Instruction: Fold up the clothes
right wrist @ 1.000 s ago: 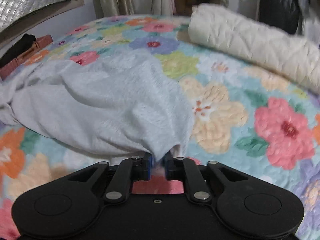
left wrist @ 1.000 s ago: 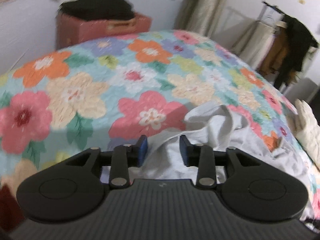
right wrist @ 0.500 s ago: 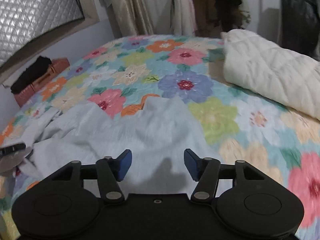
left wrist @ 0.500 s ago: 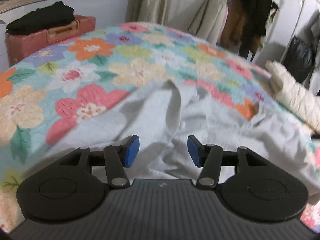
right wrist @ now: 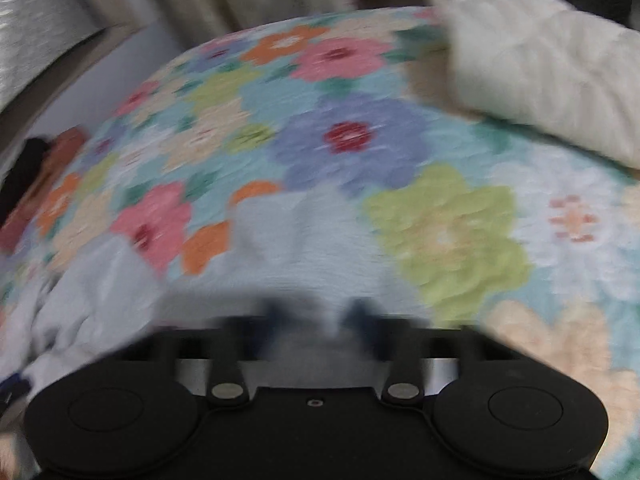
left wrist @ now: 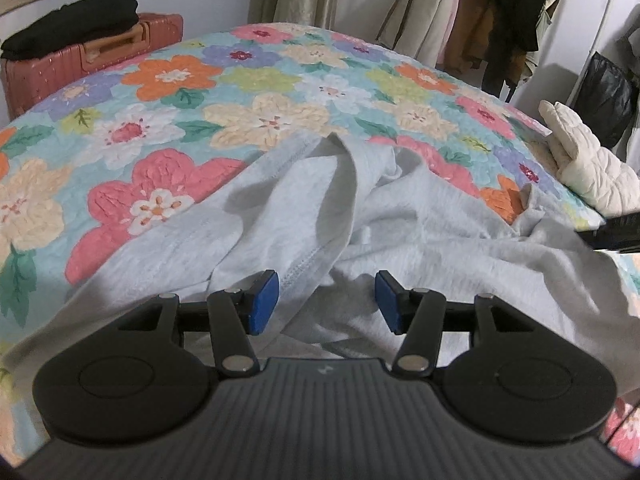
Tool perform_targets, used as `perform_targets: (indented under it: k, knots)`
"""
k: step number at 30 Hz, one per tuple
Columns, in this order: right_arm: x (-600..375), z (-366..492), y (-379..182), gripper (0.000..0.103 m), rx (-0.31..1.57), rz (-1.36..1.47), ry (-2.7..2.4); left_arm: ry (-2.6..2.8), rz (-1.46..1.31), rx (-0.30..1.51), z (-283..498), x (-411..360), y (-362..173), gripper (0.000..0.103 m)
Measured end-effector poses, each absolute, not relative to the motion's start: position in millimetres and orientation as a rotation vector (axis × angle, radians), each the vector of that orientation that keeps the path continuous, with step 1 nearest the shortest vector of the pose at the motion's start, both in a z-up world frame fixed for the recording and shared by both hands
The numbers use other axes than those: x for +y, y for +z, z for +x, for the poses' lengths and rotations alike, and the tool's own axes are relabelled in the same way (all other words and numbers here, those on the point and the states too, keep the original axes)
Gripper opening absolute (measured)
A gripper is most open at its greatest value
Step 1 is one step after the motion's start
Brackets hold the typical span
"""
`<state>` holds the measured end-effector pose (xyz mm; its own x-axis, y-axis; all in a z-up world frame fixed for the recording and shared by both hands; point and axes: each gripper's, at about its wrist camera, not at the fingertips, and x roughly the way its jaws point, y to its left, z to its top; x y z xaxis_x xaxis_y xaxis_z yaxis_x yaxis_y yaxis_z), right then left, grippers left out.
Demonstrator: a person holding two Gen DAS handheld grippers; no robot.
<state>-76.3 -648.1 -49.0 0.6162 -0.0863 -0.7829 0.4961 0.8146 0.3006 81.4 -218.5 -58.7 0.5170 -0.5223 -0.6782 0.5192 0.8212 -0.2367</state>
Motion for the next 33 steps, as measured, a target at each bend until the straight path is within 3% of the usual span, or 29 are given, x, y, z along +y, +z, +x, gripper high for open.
perform_targets:
  k: [4,10,16,20,22,24,27,33]
  knots:
    - [-608,-98,-22,0.011,0.701,0.360,-0.300,-0.644,-0.022,0.814,77,-217,-55,0.052]
    - [-559,-158,14,0.011,0.563,0.474,-0.136,-0.718,-0.120,0.837,69,-209,-45,0.052]
    - [-509,-212,-11,0.011,0.603,0.664,0.097,-0.857,-0.221,0.896,52,-212,-38,0.053]
    - [-472,-221,-47,0.007,0.760,0.631,0.180,-0.900,-0.218,0.899,37,-220,-34,0.053]
    - [-461,-225,-58,0.002,0.810,0.611,0.194,-0.912,-0.206,0.899,31,-225,-33,0.055]
    - [-454,-227,-63,0.002,0.847,0.571,0.186,-0.914,-0.189,0.915,27,-233,-39,0.062]
    - [-444,-230,-70,0.003,0.901,0.512,0.174,-0.918,-0.163,0.938,21,-245,-47,0.063]
    - [-456,-232,-23,0.009,0.774,0.467,0.082,-0.924,-0.151,1.008,13,-272,-72,0.067]
